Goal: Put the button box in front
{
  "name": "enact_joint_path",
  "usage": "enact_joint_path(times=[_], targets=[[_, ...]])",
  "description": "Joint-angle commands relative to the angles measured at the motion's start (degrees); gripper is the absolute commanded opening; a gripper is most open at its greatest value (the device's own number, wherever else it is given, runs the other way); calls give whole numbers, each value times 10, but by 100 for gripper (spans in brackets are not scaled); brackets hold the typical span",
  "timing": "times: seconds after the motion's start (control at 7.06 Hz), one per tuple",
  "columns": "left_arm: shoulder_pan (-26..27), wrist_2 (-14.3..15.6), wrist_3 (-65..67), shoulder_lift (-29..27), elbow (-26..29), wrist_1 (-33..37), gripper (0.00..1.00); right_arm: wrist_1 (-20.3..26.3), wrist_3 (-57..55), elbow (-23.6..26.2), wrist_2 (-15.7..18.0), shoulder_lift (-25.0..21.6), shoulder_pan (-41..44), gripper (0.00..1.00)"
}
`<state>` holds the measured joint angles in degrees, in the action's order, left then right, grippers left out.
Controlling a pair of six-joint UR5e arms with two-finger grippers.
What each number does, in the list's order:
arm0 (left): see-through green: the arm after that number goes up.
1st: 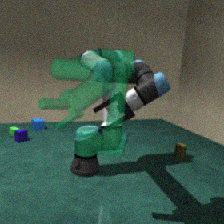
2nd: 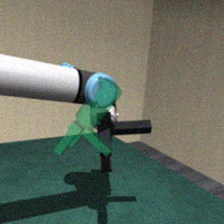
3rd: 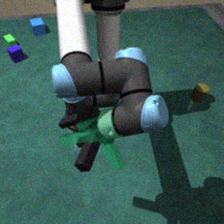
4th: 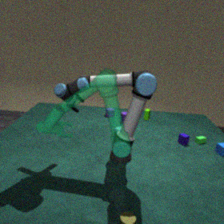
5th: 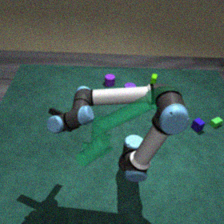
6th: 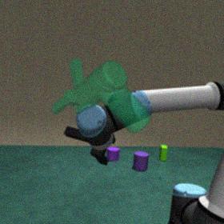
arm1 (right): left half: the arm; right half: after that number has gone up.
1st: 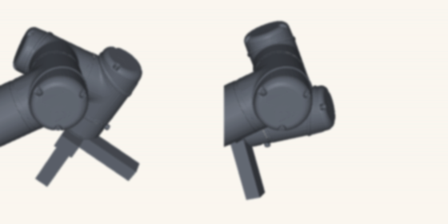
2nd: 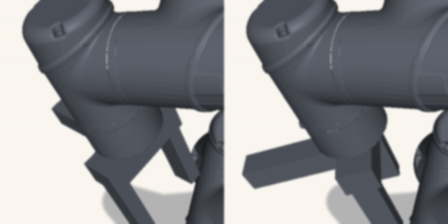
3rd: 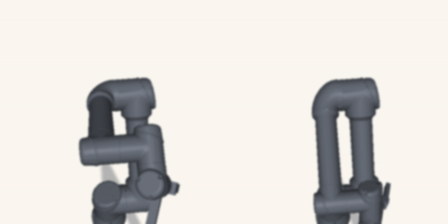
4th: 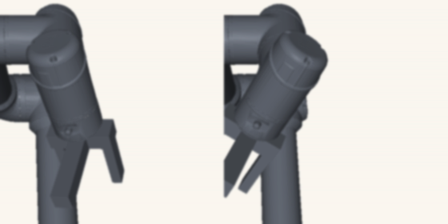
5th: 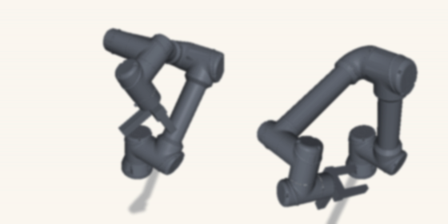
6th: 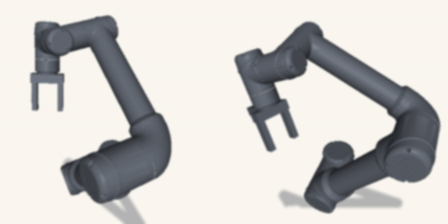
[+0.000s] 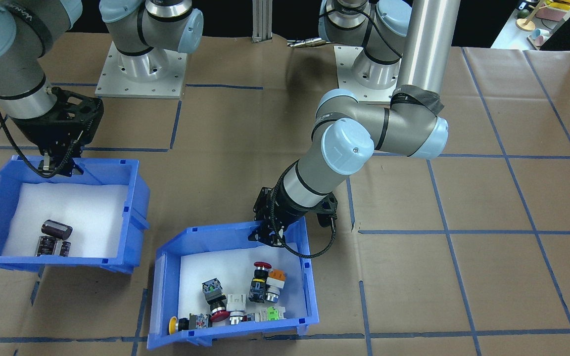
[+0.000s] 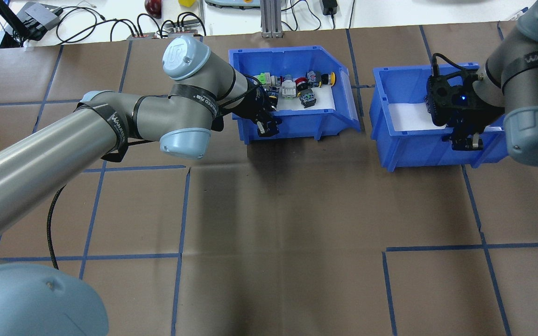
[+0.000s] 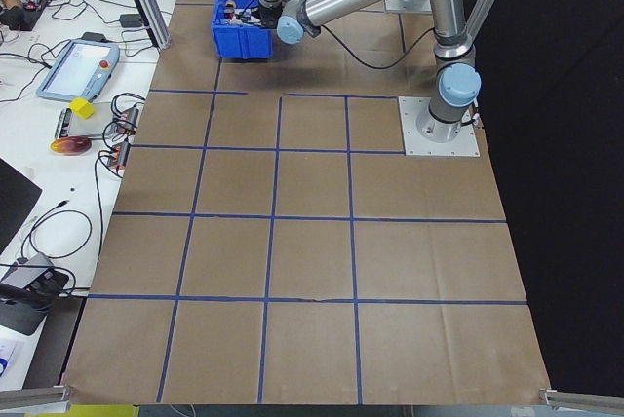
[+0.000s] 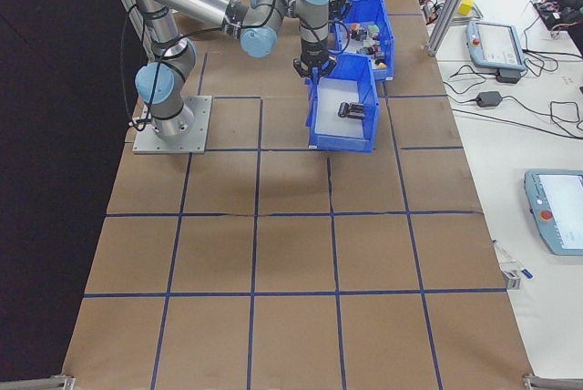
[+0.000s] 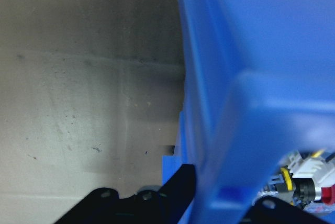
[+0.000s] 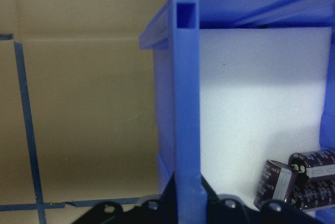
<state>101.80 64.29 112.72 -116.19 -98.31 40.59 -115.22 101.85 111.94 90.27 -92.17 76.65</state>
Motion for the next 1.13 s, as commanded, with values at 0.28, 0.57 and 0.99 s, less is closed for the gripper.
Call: enact_joint_path(times=[0.28, 0.57, 0.99], targets=[[4, 2, -18, 22, -4, 35, 98, 1, 31, 76, 1, -79, -27, 8], [0, 57, -215, 90, 19, 236, 98, 22, 29, 131, -1, -145, -24, 8], [-2, 197, -580, 116, 102, 305, 98, 29, 13, 173, -10, -187, 7, 8]])
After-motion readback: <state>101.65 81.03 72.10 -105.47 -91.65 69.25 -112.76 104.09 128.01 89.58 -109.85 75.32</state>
